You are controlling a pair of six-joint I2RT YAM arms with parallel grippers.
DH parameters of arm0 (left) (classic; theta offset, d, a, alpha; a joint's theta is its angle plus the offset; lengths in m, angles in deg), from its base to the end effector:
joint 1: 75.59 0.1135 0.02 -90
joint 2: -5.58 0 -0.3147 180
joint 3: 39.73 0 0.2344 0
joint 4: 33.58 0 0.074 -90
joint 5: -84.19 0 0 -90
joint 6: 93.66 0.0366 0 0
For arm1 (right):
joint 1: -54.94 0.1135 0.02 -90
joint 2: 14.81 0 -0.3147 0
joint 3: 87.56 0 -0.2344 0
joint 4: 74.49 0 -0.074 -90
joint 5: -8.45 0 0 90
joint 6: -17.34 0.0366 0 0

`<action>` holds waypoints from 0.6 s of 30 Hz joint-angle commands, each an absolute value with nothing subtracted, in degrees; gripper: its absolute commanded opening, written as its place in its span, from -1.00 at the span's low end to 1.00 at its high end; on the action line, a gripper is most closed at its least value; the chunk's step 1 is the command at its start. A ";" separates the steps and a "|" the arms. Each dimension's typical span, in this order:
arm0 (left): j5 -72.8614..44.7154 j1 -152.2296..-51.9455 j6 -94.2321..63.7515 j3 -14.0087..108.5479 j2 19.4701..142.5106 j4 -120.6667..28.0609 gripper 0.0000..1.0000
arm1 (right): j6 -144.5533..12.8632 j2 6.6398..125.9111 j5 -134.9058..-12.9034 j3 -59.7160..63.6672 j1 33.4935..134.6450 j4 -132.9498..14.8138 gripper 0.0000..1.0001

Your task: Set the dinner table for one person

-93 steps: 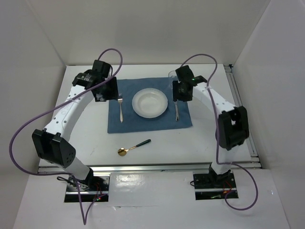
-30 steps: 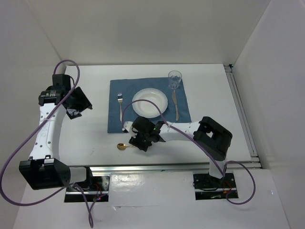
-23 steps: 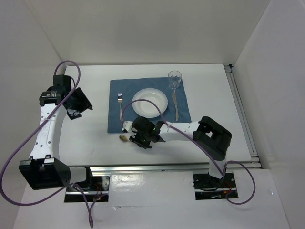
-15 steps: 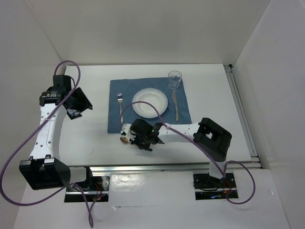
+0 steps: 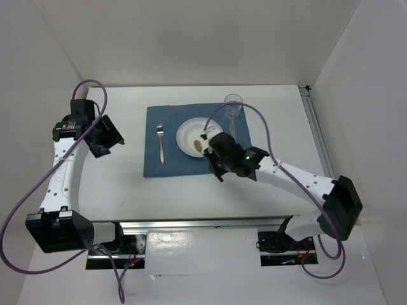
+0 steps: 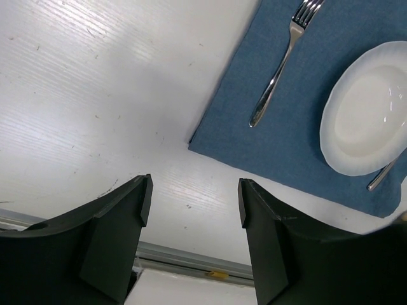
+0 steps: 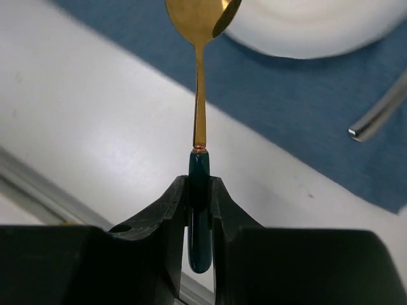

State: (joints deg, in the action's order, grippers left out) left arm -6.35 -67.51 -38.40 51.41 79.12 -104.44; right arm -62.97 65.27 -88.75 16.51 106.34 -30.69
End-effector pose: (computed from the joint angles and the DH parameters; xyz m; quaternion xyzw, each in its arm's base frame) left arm 0.2183 0.0306 0.3975 -0.3451 0.8841 -0.0770 0.3056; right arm 0.1742 0.2108 0.3246 -0.3106 0.8786 0.1315 0.3382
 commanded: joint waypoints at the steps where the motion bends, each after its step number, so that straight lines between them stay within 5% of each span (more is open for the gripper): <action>1: -8.44 -67.24 -38.64 51.92 78.09 -102.72 0.47 | -52.99 61.92 -92.61 18.46 100.40 -28.64 -1.00; 18: -8.98 -67.24 -38.11 51.92 77.57 -103.25 0.47 | -53.85 77.56 -85.24 5.99 74.37 -30.66 -1.00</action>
